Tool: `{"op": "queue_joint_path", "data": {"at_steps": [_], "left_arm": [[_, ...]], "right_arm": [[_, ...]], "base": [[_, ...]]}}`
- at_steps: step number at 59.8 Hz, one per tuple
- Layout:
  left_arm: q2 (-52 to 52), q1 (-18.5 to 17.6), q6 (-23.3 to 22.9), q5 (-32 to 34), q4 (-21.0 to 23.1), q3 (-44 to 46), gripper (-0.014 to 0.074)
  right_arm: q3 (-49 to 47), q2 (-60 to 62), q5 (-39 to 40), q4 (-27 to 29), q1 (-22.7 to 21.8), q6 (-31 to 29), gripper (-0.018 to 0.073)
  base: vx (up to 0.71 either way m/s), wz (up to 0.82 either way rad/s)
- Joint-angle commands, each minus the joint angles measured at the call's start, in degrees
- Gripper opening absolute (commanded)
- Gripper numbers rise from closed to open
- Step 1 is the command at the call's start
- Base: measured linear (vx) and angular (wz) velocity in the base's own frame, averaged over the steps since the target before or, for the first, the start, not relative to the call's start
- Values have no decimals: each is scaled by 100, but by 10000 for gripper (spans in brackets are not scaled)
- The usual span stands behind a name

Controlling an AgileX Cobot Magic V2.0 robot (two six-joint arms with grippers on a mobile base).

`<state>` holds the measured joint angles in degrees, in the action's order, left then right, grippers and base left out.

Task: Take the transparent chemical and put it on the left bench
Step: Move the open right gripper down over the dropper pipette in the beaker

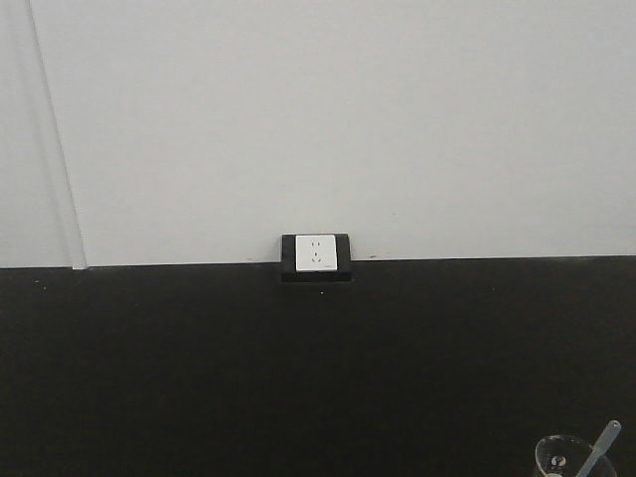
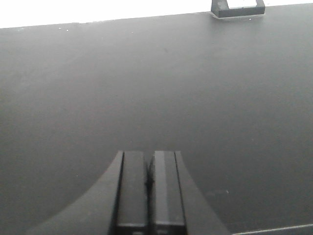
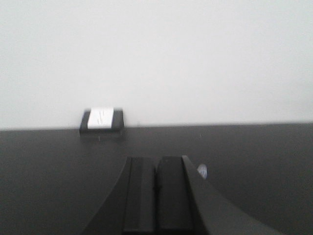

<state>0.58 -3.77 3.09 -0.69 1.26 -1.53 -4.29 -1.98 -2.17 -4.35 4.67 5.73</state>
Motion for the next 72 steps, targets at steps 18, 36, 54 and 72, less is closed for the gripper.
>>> {"op": "queue_joint_path", "data": {"at_steps": [18, 36, 54, 72], "left_arm": [[110, -10, -45, 449, 4, -93, -3], [110, -10, -45, 449, 4, -93, -3], [110, -10, -45, 449, 4, -93, -3], [110, -10, -45, 449, 4, -93, -3]], "right_arm": [[-1978, -2876, 974, -46, -27, -157, -6], [-2124, -3895, 1067, -25, -27, -114, 105], [-2124, -4210, 1513, 10, -27, -114, 506], [-2189, -4918, 1737, 2059, -31, -94, 652]], "base": [[0, 0], [0, 0], [0, 0], [0, 0]]}}
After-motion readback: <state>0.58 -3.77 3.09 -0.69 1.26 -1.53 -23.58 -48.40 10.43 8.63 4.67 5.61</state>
